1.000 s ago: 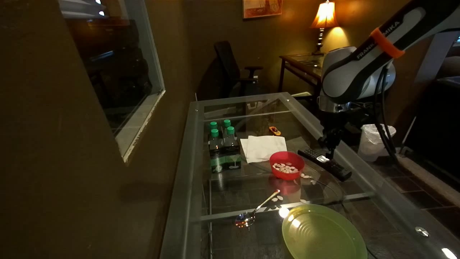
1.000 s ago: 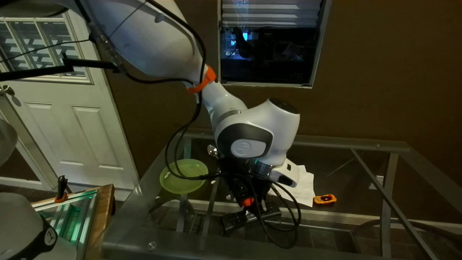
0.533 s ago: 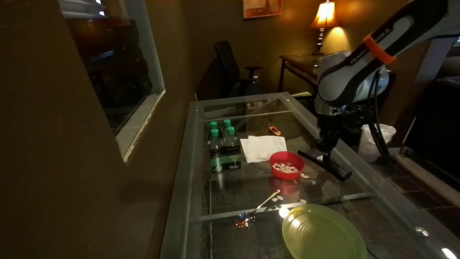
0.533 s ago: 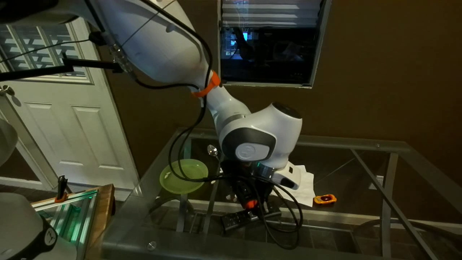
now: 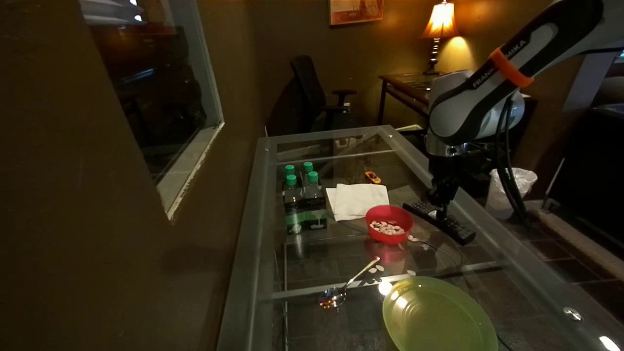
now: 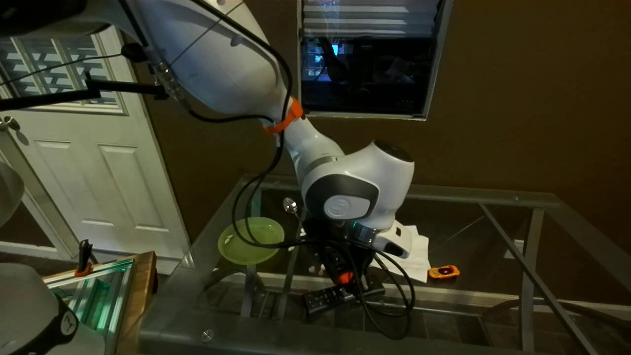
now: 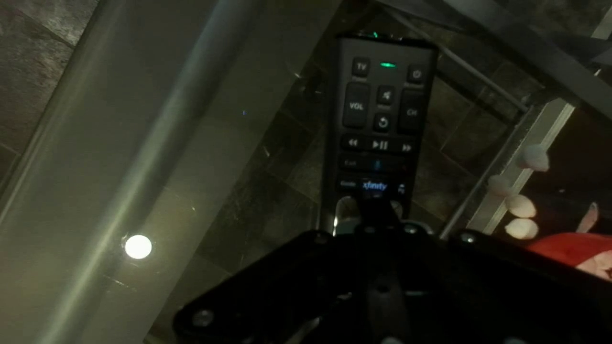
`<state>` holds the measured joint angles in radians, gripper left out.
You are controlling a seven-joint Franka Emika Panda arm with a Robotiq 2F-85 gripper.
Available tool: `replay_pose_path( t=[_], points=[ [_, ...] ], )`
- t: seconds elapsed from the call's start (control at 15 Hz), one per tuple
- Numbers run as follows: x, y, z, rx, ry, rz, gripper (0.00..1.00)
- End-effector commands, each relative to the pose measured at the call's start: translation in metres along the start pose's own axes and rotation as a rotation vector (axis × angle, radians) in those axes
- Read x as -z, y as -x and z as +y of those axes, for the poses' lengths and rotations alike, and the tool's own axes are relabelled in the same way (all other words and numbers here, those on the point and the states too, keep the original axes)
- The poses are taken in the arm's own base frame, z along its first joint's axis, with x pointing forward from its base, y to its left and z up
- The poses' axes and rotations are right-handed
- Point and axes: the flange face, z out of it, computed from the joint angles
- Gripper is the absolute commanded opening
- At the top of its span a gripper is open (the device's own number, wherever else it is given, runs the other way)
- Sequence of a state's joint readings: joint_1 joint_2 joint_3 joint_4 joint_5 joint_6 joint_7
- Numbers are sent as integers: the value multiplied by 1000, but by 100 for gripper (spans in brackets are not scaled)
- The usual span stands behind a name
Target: Press a button on the remote
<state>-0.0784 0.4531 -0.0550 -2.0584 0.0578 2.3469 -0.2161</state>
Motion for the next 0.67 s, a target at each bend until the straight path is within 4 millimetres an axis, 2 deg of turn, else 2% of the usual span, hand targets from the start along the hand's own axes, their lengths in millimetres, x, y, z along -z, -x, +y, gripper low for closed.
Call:
replay_pose_path(
  t=[0.0, 0.2, 0.33, 0.6],
  points=[
    [-25, -3, 17, -67, -26, -54, 0],
    [-35, 0, 32, -111, -19, -80, 0],
    [-27, -1, 27, -93, -33, -81, 0],
    [8, 3, 1, -39, -33, -42, 0]
  ],
)
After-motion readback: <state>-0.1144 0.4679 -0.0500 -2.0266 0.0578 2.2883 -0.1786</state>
